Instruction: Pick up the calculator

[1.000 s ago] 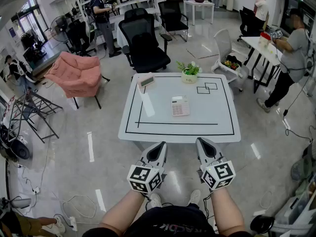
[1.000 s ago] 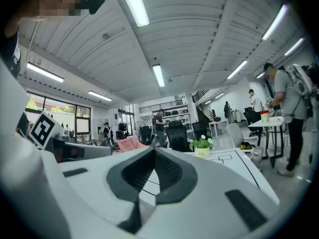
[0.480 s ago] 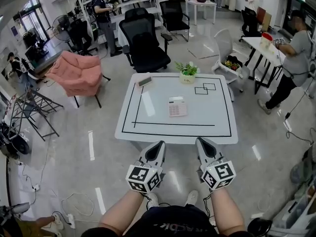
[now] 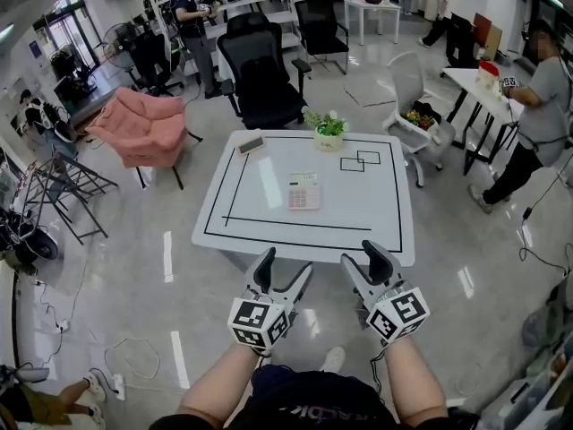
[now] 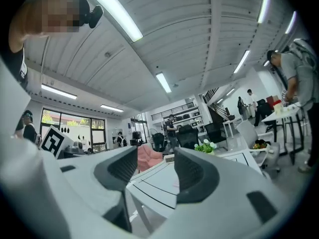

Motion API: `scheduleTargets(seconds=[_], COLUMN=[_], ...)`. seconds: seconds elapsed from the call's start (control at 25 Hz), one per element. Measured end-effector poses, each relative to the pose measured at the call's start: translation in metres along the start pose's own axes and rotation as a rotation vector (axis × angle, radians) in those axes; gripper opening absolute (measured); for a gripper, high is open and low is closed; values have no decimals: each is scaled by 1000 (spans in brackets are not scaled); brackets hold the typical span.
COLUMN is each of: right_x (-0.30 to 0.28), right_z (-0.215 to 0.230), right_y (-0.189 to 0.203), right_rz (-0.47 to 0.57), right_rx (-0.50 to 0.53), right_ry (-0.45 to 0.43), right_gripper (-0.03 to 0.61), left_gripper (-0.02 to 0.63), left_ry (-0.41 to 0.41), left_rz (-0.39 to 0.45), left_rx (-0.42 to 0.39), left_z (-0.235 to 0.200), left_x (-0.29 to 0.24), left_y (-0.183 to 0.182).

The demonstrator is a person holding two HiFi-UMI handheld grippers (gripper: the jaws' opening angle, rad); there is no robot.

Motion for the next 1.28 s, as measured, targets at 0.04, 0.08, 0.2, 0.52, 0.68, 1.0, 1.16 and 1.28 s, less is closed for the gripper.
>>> scheduleTargets(seconds=[0.04, 0.08, 0.2, 0.52, 0.68, 1.0, 1.16, 1.28], right_x=[4, 8, 16, 10, -16, -96, -147, -182], right_z=[4, 8, 18, 32, 32, 25, 19, 13], right_y=[-1, -2, 0, 8, 18, 26, 22, 21], right_rz=[1, 1, 1, 38, 15, -29, -38, -50], right_rx=[2, 6, 4, -31, -30, -5, 18, 39], right_ry=[-16, -30, -52, -63, -53, -7, 10, 21], right_gripper=[220, 226, 233, 233, 233, 233, 233, 233], left_gripper=[358, 360, 364, 364, 365, 365, 365, 365], left_ry=[-4, -8, -23, -41, -32, 33, 68, 88], left_rz=[-2, -5, -20, -39, -44, -64, -72, -74], left_rx=[-1, 1, 5, 17, 34, 61, 59, 66], left_z=[7, 14, 25, 17, -9, -82, -125, -155], left_x=[-1, -3, -5, -17, -28, -60, -75, -85], left_y=[2, 5, 14, 17, 14, -11, -34, -47])
Point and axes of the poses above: the fingertips, and each gripper's own axes: x backward along the fingers, z to its right, y out of its underside, the point moved 7 cm from there along x, backward along the fingers, and after that the axes turned 12 degrees about x, right-handed, at the moved point
